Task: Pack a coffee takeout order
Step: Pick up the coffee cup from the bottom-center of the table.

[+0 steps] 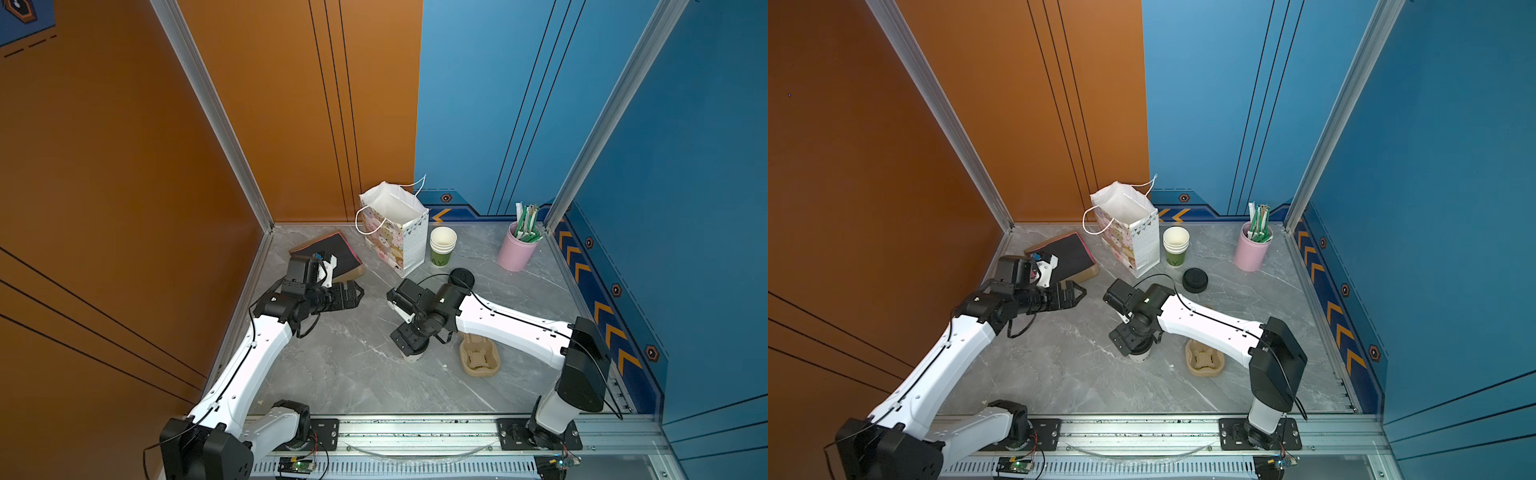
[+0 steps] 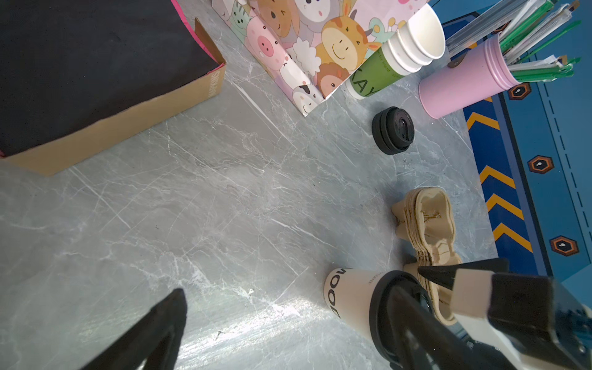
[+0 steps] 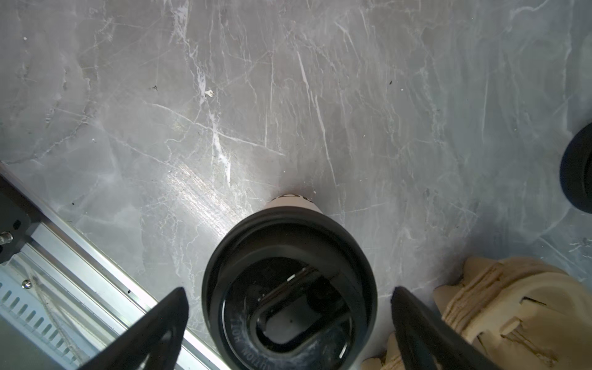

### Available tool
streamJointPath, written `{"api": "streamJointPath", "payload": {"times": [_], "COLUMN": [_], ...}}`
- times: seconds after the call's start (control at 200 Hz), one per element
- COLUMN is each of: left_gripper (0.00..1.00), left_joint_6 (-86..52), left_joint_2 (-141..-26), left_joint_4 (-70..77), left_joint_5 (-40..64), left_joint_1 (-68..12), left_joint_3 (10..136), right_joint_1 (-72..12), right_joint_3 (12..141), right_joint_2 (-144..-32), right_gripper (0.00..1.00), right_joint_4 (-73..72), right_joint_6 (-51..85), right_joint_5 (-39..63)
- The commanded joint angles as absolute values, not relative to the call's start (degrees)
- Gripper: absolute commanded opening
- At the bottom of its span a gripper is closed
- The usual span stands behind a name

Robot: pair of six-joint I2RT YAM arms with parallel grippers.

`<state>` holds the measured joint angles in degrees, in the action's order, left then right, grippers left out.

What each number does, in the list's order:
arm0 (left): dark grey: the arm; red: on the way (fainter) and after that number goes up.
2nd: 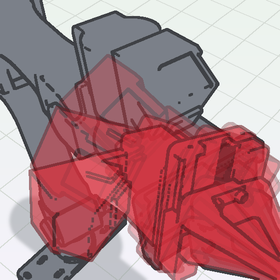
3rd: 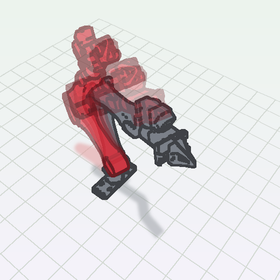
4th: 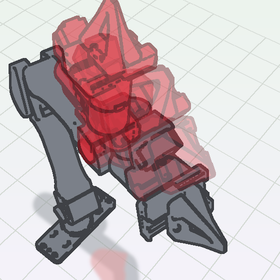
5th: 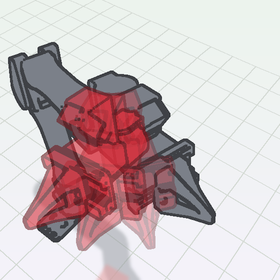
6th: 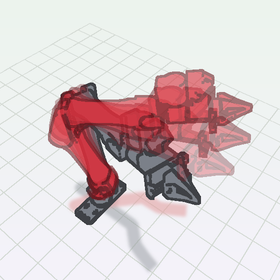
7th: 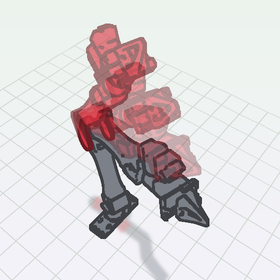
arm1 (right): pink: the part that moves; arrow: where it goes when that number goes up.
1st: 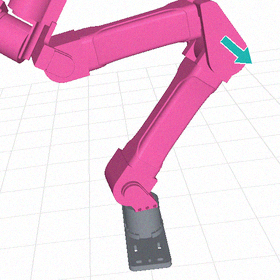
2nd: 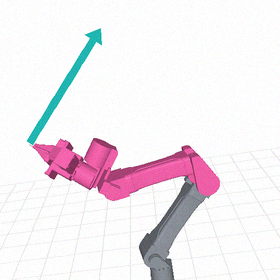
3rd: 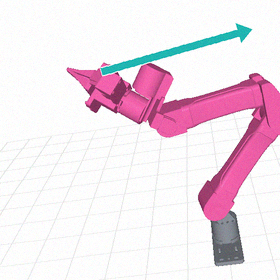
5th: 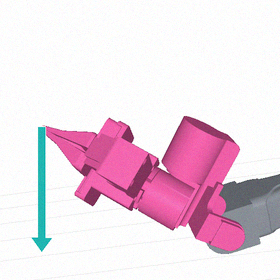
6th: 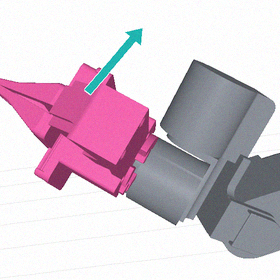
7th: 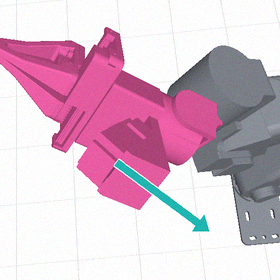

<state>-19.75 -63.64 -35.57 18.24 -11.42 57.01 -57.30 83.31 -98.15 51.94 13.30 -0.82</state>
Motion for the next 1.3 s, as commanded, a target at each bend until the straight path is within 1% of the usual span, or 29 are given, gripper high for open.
{"api": "streamJointPath", "payload": {"times": [0.0, 0.581, 0.841, 1.096, 1.291], "left_gripper": [0.98, 0.98, 0.98, 0.98, 0.98], "left_joint_6": [-17.43, -14.09, -12.50, -10.87, -9.54], "left_joint_2": [-63.71, -63.89, -64.42, -64.42, -64.47], "left_joint_4": [-36.83, -36.73, -36.79, -36.73, -36.74], "left_joint_5": [19.86, 17.74, 16.14, 15.17, 14.14], "left_joint_1": [-10.86, -10.24, -10.19, -10.07, -10.09], "left_joint_3": [55.88, 55.89, 55.63, 55.63, 55.55], "right_joint_1": [-57.59, -57.61, -57.04, -55.93, -52.55], "right_joint_3": [84.90, 84.10, 83.13, 83.14, 83.31], "right_joint_2": [-99.50, -103.46, -104.30, -103.88, -102.30], "right_gripper": [1.00, 1.00, 0.93, 0.91, 0.91], "right_joint_4": [54.70, 55.64, 55.57, 55.55, 55.62], "right_joint_6": [12.28, 12.09, 12.30, 12.72, 12.98], "right_joint_5": [-2.55, -0.09, 0.35, 1.06, 0.85]}}
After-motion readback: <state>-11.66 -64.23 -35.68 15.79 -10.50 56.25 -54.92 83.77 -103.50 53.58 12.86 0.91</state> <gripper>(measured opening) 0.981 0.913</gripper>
